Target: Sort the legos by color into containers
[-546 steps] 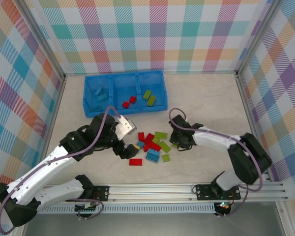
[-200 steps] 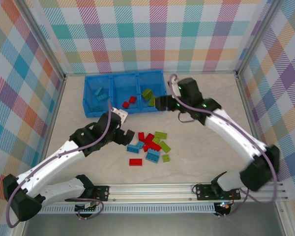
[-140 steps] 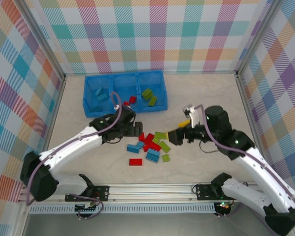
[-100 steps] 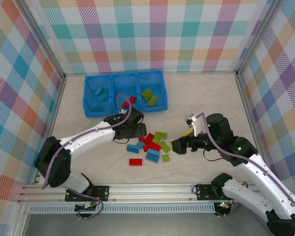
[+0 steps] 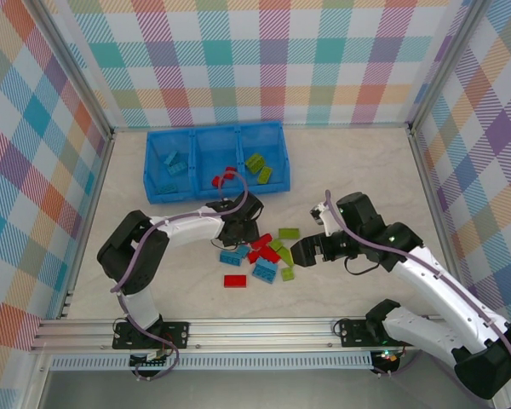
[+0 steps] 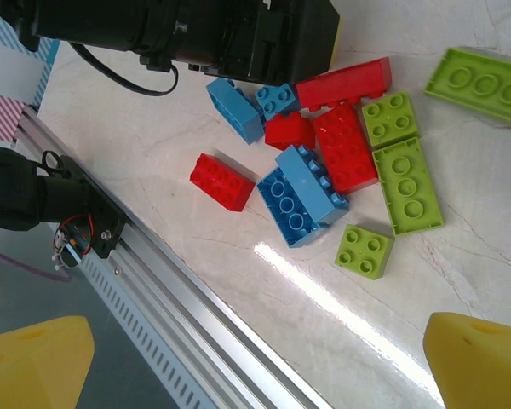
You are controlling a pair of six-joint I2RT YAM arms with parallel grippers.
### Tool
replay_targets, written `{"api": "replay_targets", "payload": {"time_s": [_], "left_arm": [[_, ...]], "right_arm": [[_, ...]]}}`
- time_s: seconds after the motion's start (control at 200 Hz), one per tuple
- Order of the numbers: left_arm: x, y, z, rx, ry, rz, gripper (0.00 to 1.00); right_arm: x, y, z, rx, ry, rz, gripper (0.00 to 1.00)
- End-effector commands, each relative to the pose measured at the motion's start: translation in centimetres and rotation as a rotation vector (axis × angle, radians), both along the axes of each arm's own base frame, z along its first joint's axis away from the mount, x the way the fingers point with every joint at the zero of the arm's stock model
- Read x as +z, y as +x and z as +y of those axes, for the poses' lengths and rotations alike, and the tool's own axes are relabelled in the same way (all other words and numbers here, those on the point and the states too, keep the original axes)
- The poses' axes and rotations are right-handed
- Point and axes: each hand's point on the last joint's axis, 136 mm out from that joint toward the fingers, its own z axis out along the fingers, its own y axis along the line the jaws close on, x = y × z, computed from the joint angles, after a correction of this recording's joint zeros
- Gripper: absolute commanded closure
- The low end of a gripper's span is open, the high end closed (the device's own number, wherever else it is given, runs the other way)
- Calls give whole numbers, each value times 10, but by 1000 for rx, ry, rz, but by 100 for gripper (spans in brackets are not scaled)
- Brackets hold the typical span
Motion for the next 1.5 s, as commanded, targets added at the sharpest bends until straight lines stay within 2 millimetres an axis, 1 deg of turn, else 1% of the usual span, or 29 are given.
{"api": "replay_targets", "payload": {"time_s": [0.0, 0.145, 0.22, 0.295, 0.37, 0.39, 0.47, 0.52, 0.575, 0.66, 0.72, 0.74, 0.75, 0.755, 0.82, 0.885, 0.97, 1.025, 1.04, 1.06, 1.11, 1.155, 1.235, 1.32, 1.41, 1.495], "left_arm": [[2, 7, -1, 13, 14, -27, 49], [4, 6, 4, 14, 31, -36, 66], [9, 5, 5, 6, 36, -40, 71], [22, 6, 5, -4, 32, -57, 75], [50, 11, 8, -8, 22, -121, 76], [61, 14, 9, -8, 20, -149, 76], [100, 29, 22, 7, 42, -248, 76], [120, 44, 34, 31, 66, -302, 76], [141, 64, 47, 62, 87, -355, 76], [157, 99, 62, 102, 108, -405, 77], [160, 124, 71, 131, 120, -423, 77], [163, 132, 74, 141, 119, -434, 77], [162, 136, 74, 142, 122, -432, 77], [164, 138, 75, 143, 120, -438, 77], [159, 163, 81, 166, 131, -434, 78], [156, 185, 82, 169, 128, -432, 78], [143, 210, 77, 151, 140, -408, 77], [132, 222, 75, 145, 142, -376, 75], [124, 225, 74, 143, 146, -359, 75], [121, 228, 74, 146, 145, -348, 74], [112, 233, 74, 154, 138, -323, 71], [108, 236, 74, 162, 128, -316, 67], [109, 238, 75, 168, 131, -322, 58], [119, 236, 77, 168, 128, -336, 52], [136, 229, 79, 167, 120, -356, 47], [160, 218, 86, 177, 113, -390, 46]], "right_arm": [[12, -1, 0, -5, 19, -26, 0], [11, 1, 1, -16, 22, -19, 0], [13, 2, 2, -22, 27, -17, 0], [16, 2, 2, -30, 32, -19, 0], [21, 5, -1, -54, 30, -33, 0], [22, 5, -1, -59, 29, -37, 0], [30, 9, -2, -86, 49, -69, 0], [36, 11, -1, -99, 74, -93, 0], [41, 16, -1, -122, 94, -121, 0], [45, 20, -2, -146, 105, -145, 0], [47, 20, -3, -153, 107, -142, 0], [47, 20, -3, -154, 108, -140, 0], [47, 19, -3, -154, 107, -138, 0], [47, 19, -3, -153, 108, -137, 0], [49, 17, -4, -156, 111, -129, 0], [50, 15, -5, -158, 111, -123, 0], [52, 12, -8, -167, 110, -122, 0], [53, 10, -10, -174, 111, -122, 0], [53, 10, -11, -176, 111, -122, 0], [53, 10, -11, -179, 109, -120, 0], [53, 9, -13, -187, 105, -115, 0], [53, 8, -15, -193, 103, -114, 0], [53, 7, -17, -199, 100, -117, 0], [51, 7, -18, -203, 99, -115, 0], [50, 9, -16, -202, 99, -113, 0], [48, 13, -13, -204, 101, -113, 0]]}}
